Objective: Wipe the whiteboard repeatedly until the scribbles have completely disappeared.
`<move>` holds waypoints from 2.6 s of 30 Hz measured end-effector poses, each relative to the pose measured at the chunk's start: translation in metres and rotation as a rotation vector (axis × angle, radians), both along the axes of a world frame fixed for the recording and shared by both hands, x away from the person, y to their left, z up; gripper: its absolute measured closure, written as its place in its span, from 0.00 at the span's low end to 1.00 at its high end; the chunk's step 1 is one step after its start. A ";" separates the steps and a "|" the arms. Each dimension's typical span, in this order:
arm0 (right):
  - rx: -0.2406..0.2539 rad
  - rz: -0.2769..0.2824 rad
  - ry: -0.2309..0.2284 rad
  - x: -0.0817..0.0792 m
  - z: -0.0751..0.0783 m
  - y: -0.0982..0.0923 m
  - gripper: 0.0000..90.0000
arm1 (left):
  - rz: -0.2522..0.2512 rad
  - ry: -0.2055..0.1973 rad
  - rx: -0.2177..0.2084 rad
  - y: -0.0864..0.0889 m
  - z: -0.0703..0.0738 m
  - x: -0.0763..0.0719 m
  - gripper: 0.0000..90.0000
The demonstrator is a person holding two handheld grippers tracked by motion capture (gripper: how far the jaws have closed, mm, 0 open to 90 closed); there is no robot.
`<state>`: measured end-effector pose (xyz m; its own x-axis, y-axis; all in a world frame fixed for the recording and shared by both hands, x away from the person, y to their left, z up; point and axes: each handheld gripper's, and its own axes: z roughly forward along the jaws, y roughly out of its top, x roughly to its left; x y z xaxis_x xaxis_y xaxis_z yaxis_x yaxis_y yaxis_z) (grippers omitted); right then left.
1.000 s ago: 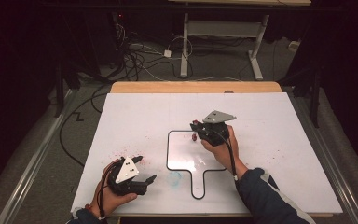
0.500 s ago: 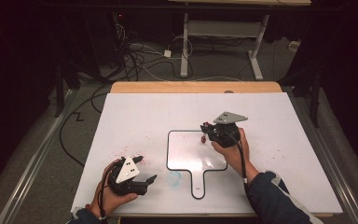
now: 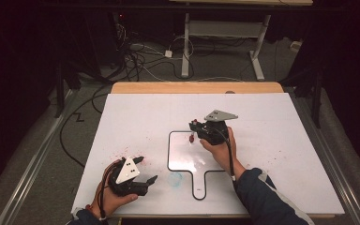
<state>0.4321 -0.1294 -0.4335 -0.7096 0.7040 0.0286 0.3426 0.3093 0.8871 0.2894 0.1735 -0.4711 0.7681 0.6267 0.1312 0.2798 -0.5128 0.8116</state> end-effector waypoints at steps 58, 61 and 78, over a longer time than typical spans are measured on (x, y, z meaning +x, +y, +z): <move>-0.049 0.048 0.037 0.017 0.004 0.068 0.90 | -0.005 0.001 -0.018 0.002 0.001 -0.001 0.22; -0.088 0.011 0.021 0.018 0.006 0.063 0.90 | -0.005 -0.001 -0.019 0.003 0.001 -0.001 0.22; -0.068 0.009 0.055 0.011 0.008 0.035 0.90 | -0.008 0.005 -0.010 -0.001 0.000 -0.001 0.22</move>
